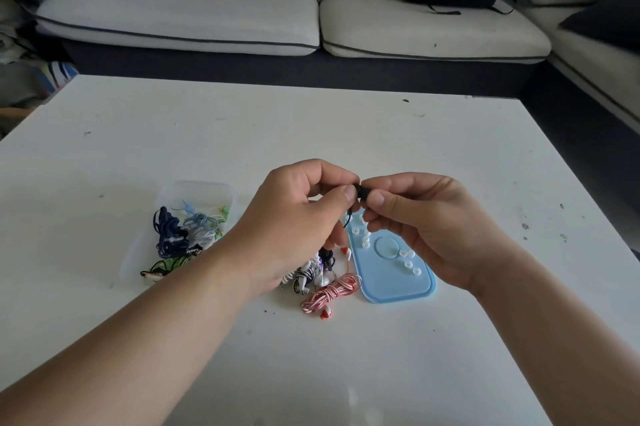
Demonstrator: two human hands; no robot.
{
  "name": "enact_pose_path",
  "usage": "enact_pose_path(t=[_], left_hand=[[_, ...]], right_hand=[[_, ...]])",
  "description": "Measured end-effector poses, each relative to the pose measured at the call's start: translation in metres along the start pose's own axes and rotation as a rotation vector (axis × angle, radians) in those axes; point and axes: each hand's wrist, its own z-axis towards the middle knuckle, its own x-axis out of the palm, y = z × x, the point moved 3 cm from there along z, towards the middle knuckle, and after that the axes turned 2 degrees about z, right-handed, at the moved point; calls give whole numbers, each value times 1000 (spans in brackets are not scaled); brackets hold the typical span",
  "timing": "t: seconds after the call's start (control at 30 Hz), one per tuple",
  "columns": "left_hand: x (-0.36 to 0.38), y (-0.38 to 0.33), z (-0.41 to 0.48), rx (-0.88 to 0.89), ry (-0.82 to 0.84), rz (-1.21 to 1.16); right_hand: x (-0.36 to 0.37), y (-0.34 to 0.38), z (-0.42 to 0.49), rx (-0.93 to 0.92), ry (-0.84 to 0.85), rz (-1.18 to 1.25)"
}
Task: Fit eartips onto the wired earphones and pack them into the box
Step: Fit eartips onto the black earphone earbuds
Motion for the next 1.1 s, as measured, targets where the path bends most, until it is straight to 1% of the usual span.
enact_pose_path(t=[0.27, 0.4, 0.6, 0.77, 0.9, 1.1], left_hand=[[-2, 2, 0, 5, 20, 38], [-2, 3, -1, 17, 22, 86], [-2, 1, -3, 21, -5, 19], [-2, 2, -1, 3, -54, -6], [-3, 2, 0, 7, -37, 22], [-3, 2, -1, 13, -21, 44]], right_hand=[[-1, 2, 0, -81, -7, -134], [-1, -1, 1, -83, -2, -119], [1, -2, 1, -82, -17, -55], [-2, -3, 3, -85, -34, -132], [-3, -3, 4, -95, -55, -113], [-1, -3, 4, -107, -21, -100]])
